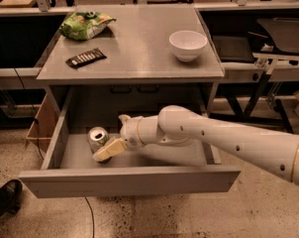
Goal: Pick 7up can from top drawer and place on counter
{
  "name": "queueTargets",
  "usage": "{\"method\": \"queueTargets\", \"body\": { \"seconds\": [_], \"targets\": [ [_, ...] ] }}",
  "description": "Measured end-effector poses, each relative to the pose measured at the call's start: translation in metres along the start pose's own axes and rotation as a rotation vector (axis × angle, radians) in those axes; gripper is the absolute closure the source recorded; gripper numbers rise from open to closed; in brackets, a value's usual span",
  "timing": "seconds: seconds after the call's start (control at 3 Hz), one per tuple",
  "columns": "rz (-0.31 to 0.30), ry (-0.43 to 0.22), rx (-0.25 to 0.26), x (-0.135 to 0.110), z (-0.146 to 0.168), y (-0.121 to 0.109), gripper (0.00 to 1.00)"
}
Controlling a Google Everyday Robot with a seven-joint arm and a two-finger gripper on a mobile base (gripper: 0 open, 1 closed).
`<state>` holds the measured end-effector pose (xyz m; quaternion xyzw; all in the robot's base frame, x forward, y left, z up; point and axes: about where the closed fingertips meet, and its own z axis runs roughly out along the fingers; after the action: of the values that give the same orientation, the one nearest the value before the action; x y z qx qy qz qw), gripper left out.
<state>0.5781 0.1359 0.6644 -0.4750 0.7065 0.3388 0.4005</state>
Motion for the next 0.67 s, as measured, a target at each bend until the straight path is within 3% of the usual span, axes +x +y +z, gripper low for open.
{"method": "queueTargets", "body": {
  "seconds": [0.33, 0.67],
  "targets": [
    [0.035, -0.041, -0.028, -0.0042, 0.0174, 0.0042, 0.16],
    [0.037, -0.041, -0.031, -0.0033, 0.0184, 0.0047, 0.12]
  ]
}}
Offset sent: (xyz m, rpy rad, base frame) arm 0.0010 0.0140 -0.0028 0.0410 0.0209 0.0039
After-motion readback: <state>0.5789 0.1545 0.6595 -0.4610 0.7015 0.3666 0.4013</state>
